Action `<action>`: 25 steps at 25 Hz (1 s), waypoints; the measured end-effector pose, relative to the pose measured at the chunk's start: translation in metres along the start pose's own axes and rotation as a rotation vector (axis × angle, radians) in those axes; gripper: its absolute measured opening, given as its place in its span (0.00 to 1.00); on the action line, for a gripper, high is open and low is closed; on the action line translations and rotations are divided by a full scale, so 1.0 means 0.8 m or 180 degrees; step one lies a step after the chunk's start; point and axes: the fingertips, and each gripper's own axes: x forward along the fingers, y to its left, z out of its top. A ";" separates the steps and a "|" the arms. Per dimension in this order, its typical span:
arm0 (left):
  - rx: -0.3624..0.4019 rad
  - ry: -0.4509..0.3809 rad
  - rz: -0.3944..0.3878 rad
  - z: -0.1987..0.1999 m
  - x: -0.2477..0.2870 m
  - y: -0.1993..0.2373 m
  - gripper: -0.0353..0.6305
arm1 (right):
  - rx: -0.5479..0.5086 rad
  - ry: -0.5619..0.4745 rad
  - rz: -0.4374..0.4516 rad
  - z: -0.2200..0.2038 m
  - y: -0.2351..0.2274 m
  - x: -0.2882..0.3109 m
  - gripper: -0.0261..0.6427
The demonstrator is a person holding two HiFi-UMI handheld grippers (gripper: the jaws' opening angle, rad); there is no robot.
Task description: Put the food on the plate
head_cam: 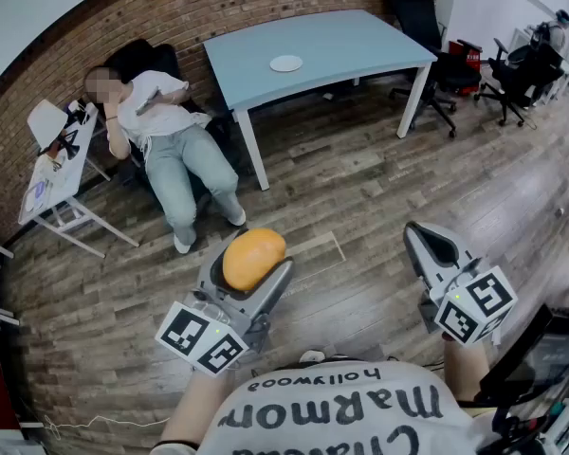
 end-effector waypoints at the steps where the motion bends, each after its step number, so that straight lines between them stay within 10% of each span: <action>1: -0.0015 -0.0013 -0.0001 0.001 0.000 0.001 0.58 | 0.0018 -0.0015 0.0004 0.002 -0.001 0.000 0.06; 25: -0.0062 -0.0229 -0.0149 0.024 0.008 0.066 0.58 | 0.0124 -0.0134 -0.0133 0.001 -0.004 0.059 0.06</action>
